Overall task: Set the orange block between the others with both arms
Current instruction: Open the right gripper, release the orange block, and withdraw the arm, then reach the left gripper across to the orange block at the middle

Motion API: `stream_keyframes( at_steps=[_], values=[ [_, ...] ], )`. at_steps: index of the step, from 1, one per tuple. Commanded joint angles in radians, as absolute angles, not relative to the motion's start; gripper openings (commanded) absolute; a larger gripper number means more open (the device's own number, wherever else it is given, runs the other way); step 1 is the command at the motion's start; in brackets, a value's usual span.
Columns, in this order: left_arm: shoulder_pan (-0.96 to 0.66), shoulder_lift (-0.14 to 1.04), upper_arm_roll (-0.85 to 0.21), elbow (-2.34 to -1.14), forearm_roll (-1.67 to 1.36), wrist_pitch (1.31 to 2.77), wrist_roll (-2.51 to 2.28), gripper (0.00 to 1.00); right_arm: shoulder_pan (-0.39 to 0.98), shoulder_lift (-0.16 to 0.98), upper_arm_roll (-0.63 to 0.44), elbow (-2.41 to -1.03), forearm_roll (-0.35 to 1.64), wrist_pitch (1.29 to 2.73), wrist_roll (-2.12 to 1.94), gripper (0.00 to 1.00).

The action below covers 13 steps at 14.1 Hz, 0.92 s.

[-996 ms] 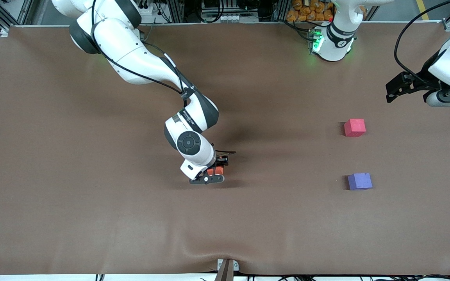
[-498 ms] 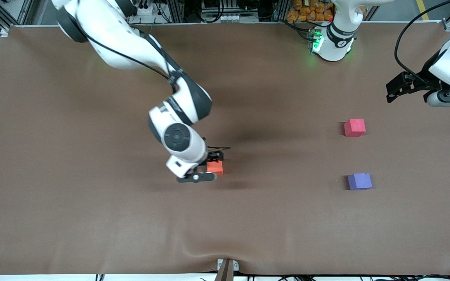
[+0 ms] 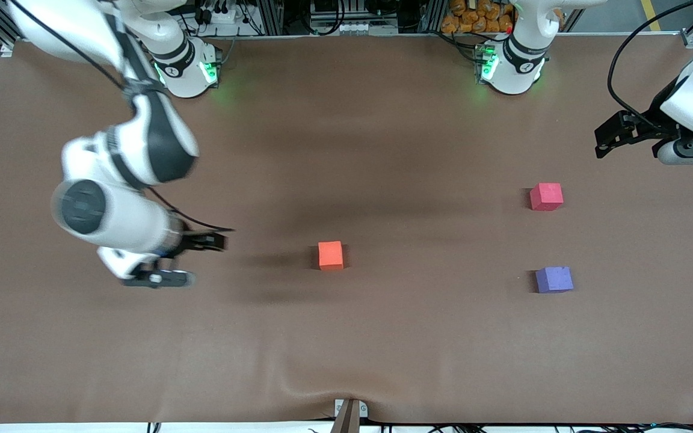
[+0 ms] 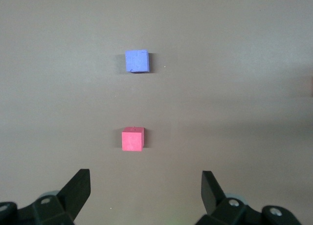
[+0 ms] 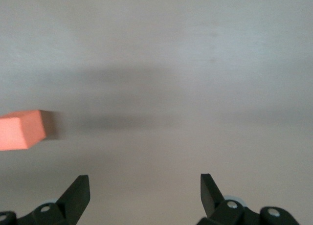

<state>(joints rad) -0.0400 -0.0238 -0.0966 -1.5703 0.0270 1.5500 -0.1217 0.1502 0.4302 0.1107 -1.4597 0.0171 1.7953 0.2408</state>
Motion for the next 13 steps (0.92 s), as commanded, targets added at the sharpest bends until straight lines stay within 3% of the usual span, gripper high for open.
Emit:
stream_keyframes(
  at_steps=[1,4,8,13],
  values=[
    [-0.038,-0.029,-0.109,-1.565,0.020,1.532,-0.130,1.00,0.037,0.276,0.130,-1.591,0.008,1.778,0.113,1.00],
    [-0.040,-0.026,-0.117,-1.562,0.020,1.535,-0.133,1.00,-0.080,0.178,0.124,-1.585,0.006,1.709,-0.012,1.00],
    [-0.048,-0.015,-0.130,-1.557,0.020,1.549,-0.147,1.00,0.044,0.063,-0.109,-1.548,0.017,1.622,-0.078,1.00],
    [-0.057,0.046,-0.198,-1.546,0.041,1.601,-0.160,1.00,0.023,-0.028,-0.109,-1.523,0.015,1.450,-0.068,1.00]
  ],
)
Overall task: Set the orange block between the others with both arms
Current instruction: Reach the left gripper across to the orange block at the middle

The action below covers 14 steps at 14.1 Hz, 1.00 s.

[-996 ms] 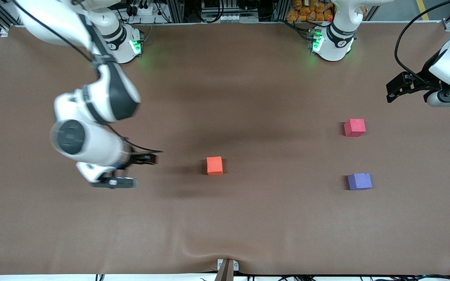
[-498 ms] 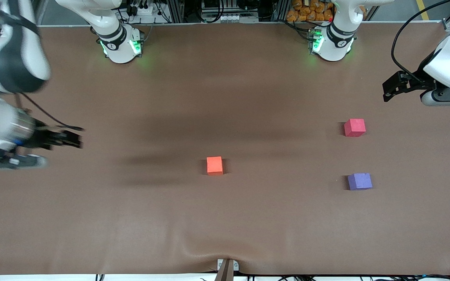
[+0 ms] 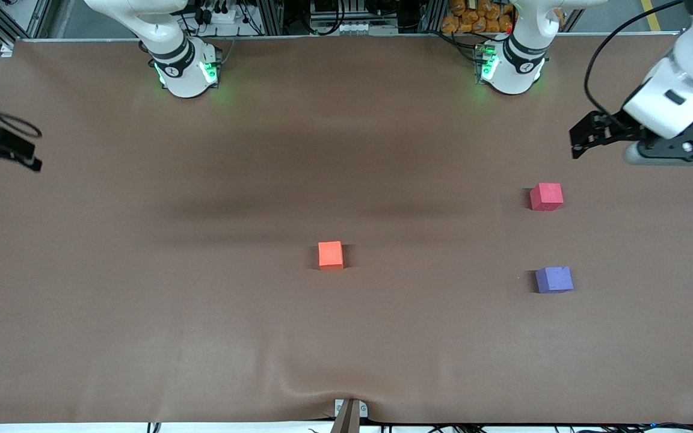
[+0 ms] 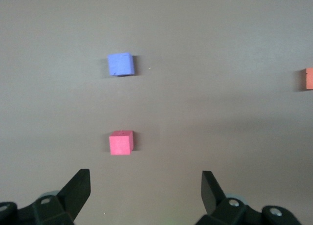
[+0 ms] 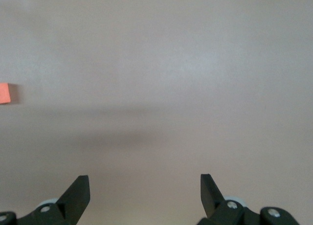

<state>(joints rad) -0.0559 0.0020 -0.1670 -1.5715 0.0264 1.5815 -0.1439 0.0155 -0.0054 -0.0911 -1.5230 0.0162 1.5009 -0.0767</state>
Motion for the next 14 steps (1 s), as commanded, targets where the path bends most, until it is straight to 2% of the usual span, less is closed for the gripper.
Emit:
stream_keyframes(
  at_steps=[1,4,8,10,12,14],
  values=[
    [-0.057,0.061,-0.207,-1.528,0.034,1.609,-0.167,1.00,0.023,-0.029,-0.109,-1.510,0.014,1.430,-0.069,1.00],
    [-0.058,0.133,-0.259,-1.482,0.031,1.634,-0.172,1.00,0.029,-0.026,-0.106,-1.476,0.012,1.417,-0.068,1.00],
    [-0.077,0.263,-0.386,-1.480,0.035,1.783,-0.329,1.00,0.026,-0.021,-0.109,-1.439,0.014,1.405,-0.081,1.00],
    [-0.155,0.357,-0.388,-1.450,0.038,1.892,-0.444,1.00,0.031,-0.017,-0.107,-1.443,0.008,1.413,-0.078,1.00],
    [-0.251,0.473,-0.380,-1.376,0.043,1.942,-0.625,1.00,0.026,-0.006,-0.107,-1.445,0.014,1.416,-0.078,1.00],
    [-0.369,0.556,-0.333,-1.339,0.058,2.073,-0.832,1.00,0.026,0.005,-0.107,-1.445,0.014,1.420,-0.078,1.00]
  ],
)
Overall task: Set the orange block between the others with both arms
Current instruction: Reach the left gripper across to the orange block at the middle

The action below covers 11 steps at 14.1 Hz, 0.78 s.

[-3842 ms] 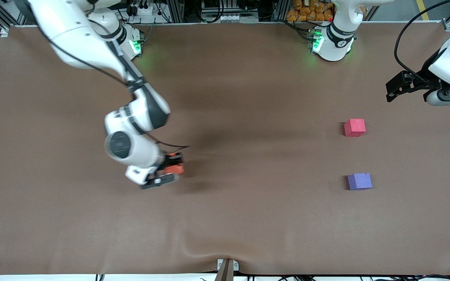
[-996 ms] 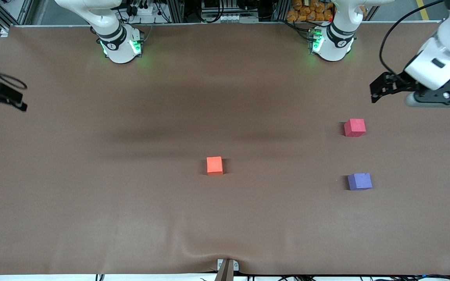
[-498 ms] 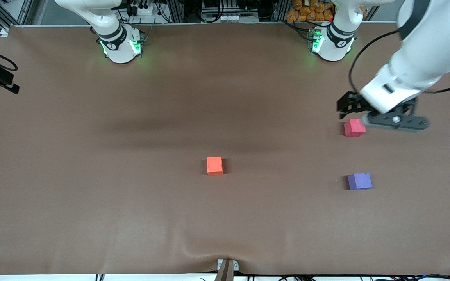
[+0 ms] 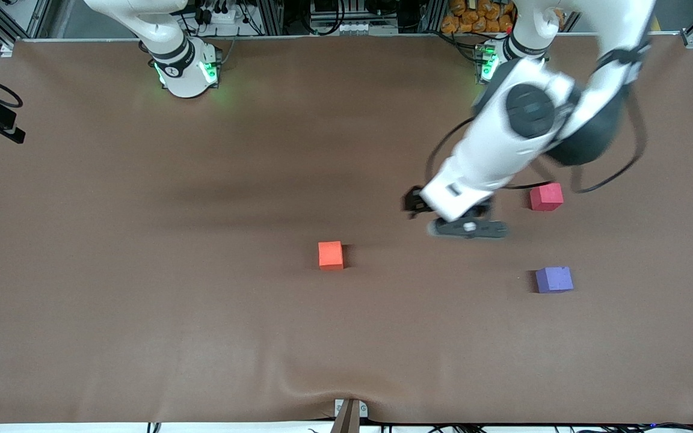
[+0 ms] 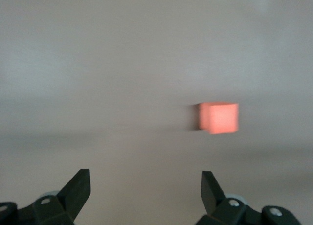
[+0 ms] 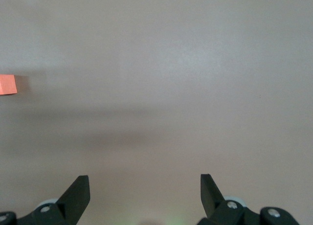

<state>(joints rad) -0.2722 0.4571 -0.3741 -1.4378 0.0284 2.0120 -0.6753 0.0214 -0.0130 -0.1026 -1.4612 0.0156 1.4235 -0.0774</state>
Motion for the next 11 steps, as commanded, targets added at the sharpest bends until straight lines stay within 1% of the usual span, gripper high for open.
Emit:
stream_keyframes(
  at_steps=[1,2,4,5,7,9,11],
  values=[
    [-0.430,0.586,-0.293,-1.332,0.060,2.138,-0.885,1.00,0.026,0.006,-0.107,-1.448,0.014,1.416,-0.078,1.00],
    [-0.498,0.627,-0.243,-1.316,0.060,2.185,-0.922,1.00,0.029,0.005,-0.107,-1.448,0.012,1.408,-0.077,1.00],
    [-0.637,0.731,-0.132,-1.238,0.058,2.258,-1.006,1.00,0.029,0.002,-0.106,-1.447,0.012,1.396,-0.074,1.00],
    [-0.700,0.779,-0.070,-1.218,0.058,2.299,-1.043,1.00,0.029,-0.002,-0.107,-1.447,0.012,1.385,-0.074,1.00],
    [-0.790,0.846,0.030,-1.218,0.055,2.394,-1.100,1.00,0.029,0.003,-0.106,-1.444,0.011,1.397,-0.074,1.00],
    [-0.799,0.883,0.048,-1.218,0.057,2.408,-1.091,1.00,0.029,0.003,-0.107,-1.446,0.005,1.414,-0.074,1.00],
    [-0.799,0.917,0.048,-1.216,0.057,2.460,-1.082,1.00,0.023,0.002,-0.107,-1.445,0.005,1.408,-0.074,1.00]
  ],
)
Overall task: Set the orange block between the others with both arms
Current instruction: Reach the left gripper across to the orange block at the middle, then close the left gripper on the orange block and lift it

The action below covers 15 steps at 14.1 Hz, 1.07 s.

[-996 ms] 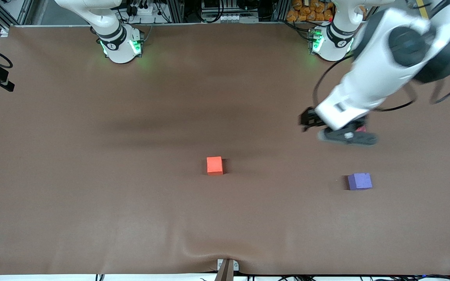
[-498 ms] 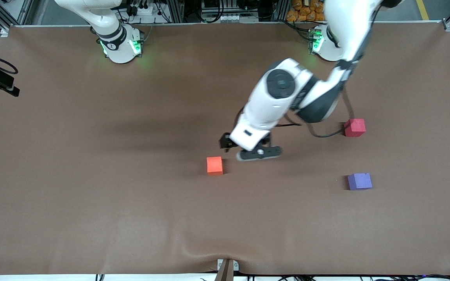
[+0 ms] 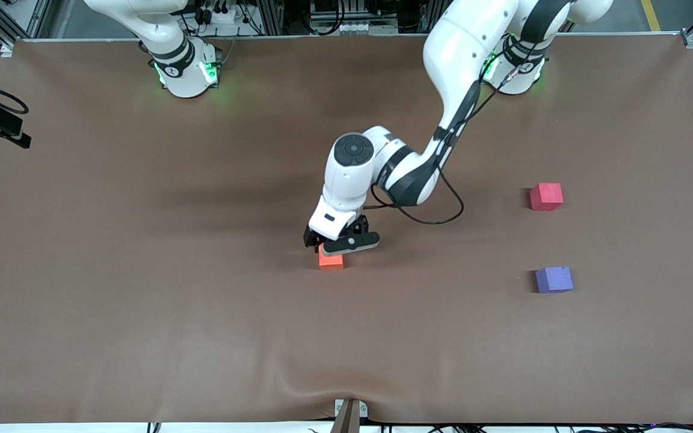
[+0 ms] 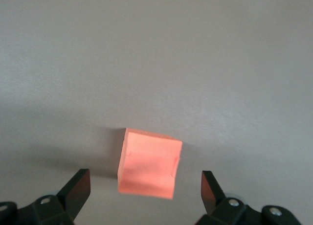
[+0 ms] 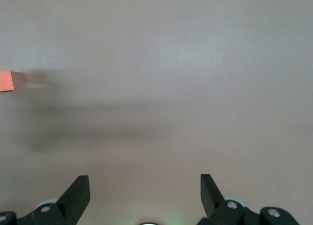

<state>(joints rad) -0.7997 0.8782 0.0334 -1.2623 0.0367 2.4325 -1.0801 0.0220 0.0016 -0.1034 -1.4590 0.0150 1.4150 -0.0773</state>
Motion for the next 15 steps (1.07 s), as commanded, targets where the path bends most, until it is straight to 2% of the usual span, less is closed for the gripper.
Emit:
stream_keyframes(
  at_steps=[1,14,15],
  values=[
    [-0.799,0.931,0.048,-1.216,0.057,2.480,-1.077,1.00,0.021,0.002,-0.107,-1.445,0.006,1.407,-0.074,1.00],
    [-0.807,0.999,0.026,-1.216,0.052,2.559,-1.057,1.00,0.026,0.002,-0.107,-1.448,0.006,1.399,-0.074,1.00],
    [-0.807,1.000,0.026,-1.216,0.052,2.562,-1.055,0.94,0.026,0.002,-0.107,-1.448,0.006,1.399,-0.074,1.00]
  ],
)
